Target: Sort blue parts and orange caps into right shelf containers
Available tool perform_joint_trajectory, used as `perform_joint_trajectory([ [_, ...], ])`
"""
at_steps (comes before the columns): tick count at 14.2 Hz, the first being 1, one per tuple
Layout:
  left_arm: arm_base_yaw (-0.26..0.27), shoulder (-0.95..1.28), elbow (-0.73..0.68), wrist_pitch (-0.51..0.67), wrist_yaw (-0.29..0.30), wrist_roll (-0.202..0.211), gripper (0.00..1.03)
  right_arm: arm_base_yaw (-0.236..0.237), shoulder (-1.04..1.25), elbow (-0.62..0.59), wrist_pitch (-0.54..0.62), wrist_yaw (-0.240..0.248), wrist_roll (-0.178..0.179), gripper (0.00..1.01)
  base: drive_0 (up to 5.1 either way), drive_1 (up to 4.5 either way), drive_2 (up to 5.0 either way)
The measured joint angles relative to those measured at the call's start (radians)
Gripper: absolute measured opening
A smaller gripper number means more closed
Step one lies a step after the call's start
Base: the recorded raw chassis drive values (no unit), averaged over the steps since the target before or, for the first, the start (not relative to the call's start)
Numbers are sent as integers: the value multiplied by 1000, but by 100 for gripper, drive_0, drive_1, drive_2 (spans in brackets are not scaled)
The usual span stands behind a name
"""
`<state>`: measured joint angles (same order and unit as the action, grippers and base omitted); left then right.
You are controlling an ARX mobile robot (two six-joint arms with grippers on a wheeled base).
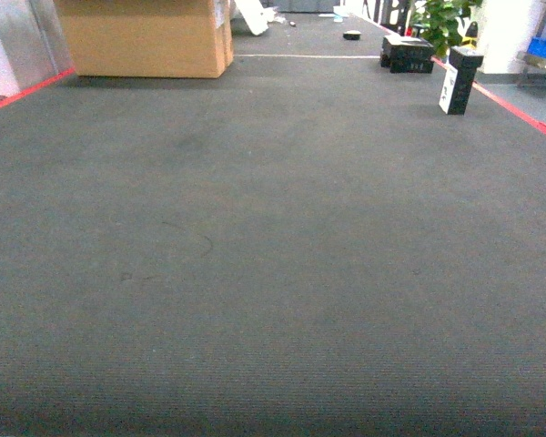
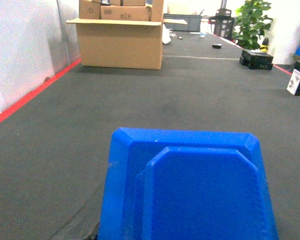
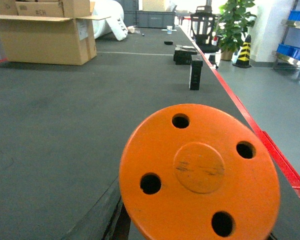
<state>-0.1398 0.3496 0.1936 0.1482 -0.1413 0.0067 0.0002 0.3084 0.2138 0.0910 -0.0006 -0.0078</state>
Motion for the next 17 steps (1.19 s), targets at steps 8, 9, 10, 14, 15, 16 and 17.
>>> perform_joint_trajectory([
  [8, 137, -142, -120, -18, 142, -4, 43, 0, -225, -138, -115, 0, 0, 44, 0, 0, 0],
  [9, 137, -156, -129, -23, 141, -4, 43, 0, -247, -144, -100, 0, 0, 44, 0, 0, 0],
  [10, 137, -215, -129, -109, 141, -4, 43, 0, -247, -145, -102, 0, 0, 44, 0, 0, 0],
  [14, 137, -340, -183, -148, 140, -5, 43, 0, -303, -201, -92, 0, 1, 44, 0, 0, 0],
  [15, 137, -340, -183, -157, 140, -5, 43, 0, -303, -201, -98, 0, 1, 44, 0, 0, 0],
  [16, 138, -340, -183, -154, 141, -6, 43, 0, -303, -201, -97, 0, 1, 44, 0, 0, 0],
  [17, 138, -340, -183, -156, 141, -5, 43, 0, -303, -201, -98, 0, 2, 44, 0, 0, 0],
])
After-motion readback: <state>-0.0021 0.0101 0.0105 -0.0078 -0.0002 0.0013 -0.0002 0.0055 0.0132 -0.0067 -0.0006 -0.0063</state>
